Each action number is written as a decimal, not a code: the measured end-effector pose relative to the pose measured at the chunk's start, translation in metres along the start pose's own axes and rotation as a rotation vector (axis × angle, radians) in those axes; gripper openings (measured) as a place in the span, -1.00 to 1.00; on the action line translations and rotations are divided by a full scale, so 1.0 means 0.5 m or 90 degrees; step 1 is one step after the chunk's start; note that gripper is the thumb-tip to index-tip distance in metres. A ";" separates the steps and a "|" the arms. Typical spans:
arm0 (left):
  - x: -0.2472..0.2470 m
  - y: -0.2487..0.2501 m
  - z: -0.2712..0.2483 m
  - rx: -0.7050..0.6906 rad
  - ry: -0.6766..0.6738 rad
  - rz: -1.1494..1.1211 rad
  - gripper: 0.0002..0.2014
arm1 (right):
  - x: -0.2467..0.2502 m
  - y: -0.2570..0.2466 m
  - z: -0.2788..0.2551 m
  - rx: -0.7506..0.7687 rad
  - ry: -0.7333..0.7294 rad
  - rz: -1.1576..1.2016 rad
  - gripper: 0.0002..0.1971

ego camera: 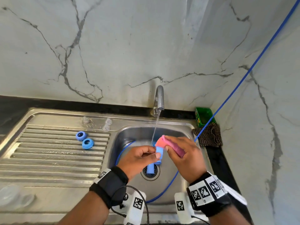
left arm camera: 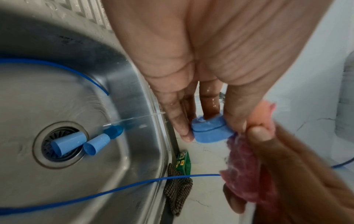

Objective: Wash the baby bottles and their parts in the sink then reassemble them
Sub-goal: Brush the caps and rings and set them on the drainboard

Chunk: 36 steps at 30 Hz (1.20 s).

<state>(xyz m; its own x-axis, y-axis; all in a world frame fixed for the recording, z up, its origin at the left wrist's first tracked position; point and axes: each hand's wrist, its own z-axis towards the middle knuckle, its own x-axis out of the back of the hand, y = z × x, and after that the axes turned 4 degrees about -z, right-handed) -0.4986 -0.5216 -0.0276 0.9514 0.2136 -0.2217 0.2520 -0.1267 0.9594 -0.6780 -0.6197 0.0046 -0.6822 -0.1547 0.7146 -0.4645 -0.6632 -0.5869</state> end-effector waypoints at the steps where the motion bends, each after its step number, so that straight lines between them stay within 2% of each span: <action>1: 0.000 0.005 -0.004 -0.009 0.000 0.007 -0.60 | 0.000 -0.012 -0.004 0.018 0.000 0.004 -0.62; 4: 0.006 0.016 -0.013 -0.045 -0.012 0.068 -0.57 | 0.001 -0.031 -0.016 0.090 0.003 -0.018 -0.65; 7: 0.014 0.023 -0.021 -0.057 -0.027 0.103 -0.52 | 0.008 -0.019 -0.013 0.031 0.059 -0.021 -0.65; 11: 0.017 0.022 -0.024 -0.028 -0.031 0.079 -0.64 | -0.001 -0.041 -0.034 0.113 0.021 -0.043 -0.64; 15: 0.007 0.029 -0.028 -0.014 -0.054 0.087 -0.83 | -0.001 -0.018 -0.029 0.054 0.093 -0.084 -0.64; 19: 0.001 0.032 -0.021 0.005 -0.035 0.062 -0.79 | -0.002 -0.025 -0.030 0.140 0.082 -0.095 -0.67; 23: -0.011 0.036 -0.018 0.013 -0.029 0.049 -0.82 | 0.007 0.017 -0.013 0.070 0.083 -0.088 -0.49; 26: -0.028 0.038 -0.012 0.007 -0.027 0.052 -0.83 | 0.008 0.021 -0.017 0.080 0.059 -0.084 -0.50; 28: -0.042 0.040 -0.009 0.002 -0.005 0.043 -0.83 | 0.011 0.028 -0.019 0.074 0.051 -0.038 -0.54; 30: -0.053 0.040 -0.005 -0.013 0.017 0.050 -0.73 | 0.013 0.041 -0.015 0.027 0.020 0.035 -0.55; 34: -0.061 0.026 0.005 -0.045 0.021 0.075 -0.57 | 0.015 0.038 -0.018 -0.063 -0.124 0.287 -0.57; 36: -0.059 0.021 0.008 -0.063 0.029 0.096 -0.52 | 0.024 0.032 -0.020 -0.051 -0.110 0.286 -0.68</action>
<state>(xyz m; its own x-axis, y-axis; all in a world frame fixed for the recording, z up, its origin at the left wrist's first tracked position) -0.5234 -0.5329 -0.0116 0.9674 0.2440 -0.0681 0.0865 -0.0655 0.9941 -0.6993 -0.6248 -0.0002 -0.7250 -0.5356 0.4329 -0.1928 -0.4456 -0.8742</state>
